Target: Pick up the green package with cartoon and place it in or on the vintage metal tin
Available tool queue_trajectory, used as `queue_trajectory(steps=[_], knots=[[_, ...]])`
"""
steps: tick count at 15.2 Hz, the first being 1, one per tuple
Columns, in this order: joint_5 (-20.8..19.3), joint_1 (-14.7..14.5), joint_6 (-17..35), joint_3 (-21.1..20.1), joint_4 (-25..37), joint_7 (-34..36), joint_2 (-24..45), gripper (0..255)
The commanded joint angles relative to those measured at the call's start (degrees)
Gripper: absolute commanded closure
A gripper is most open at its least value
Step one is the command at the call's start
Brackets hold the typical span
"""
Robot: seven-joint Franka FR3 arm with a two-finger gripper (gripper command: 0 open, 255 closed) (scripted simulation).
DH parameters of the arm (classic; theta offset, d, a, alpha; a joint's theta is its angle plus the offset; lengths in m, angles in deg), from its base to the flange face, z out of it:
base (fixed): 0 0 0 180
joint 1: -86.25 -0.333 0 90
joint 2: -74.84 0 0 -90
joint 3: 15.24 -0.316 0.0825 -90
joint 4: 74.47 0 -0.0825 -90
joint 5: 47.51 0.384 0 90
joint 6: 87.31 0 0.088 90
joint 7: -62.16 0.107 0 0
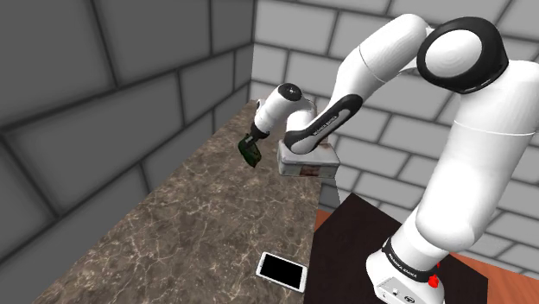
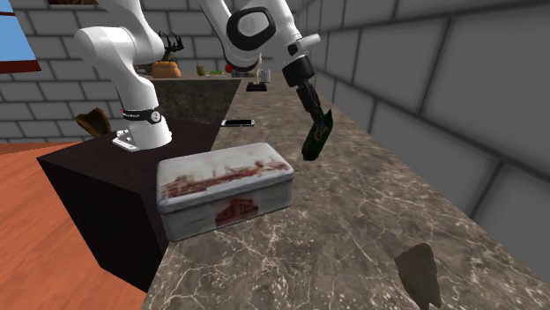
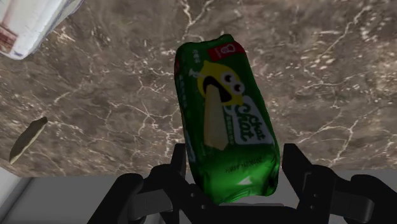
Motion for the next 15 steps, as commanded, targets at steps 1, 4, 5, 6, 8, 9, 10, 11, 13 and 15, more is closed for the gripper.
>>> queue_trajectory(steps=[1, 4, 5, 6, 8, 9, 10, 11, 13, 15], knots=[[2.98, 1.49, -0.97, -1.87, -0.62, -2.85, -1.55, 255], [7.43, 3.29, -2.56, -4.35, -1.02, -6.92, -3.51, 255], [8.89, 3.81, -3.09, -5.09, -1.11, -8.23, -4.16, 255], [10.33, 4.28, -3.63, -5.78, -1.17, -9.51, -4.79, 255], [13.17, 5.07, -4.73, -6.98, -1.24, -12.00, -6.04, 255], [14.55, 5.40, -5.29, -7.51, -1.24, -13.19, -6.65, 255], [14.97, 5.47, -5.46, -7.65, -1.23, -13.56, -6.84, 255], [16.43, 6.57, -4.44, -7.75, -3.34, -15.57, -8.28, 255], [20.31, 8.61, -2.48, -7.89, -7.46, -20.51, -11.12, 255], [25.80, 10.19, -0.70, -7.78, -11.45, -26.95, -13.92, 255]])
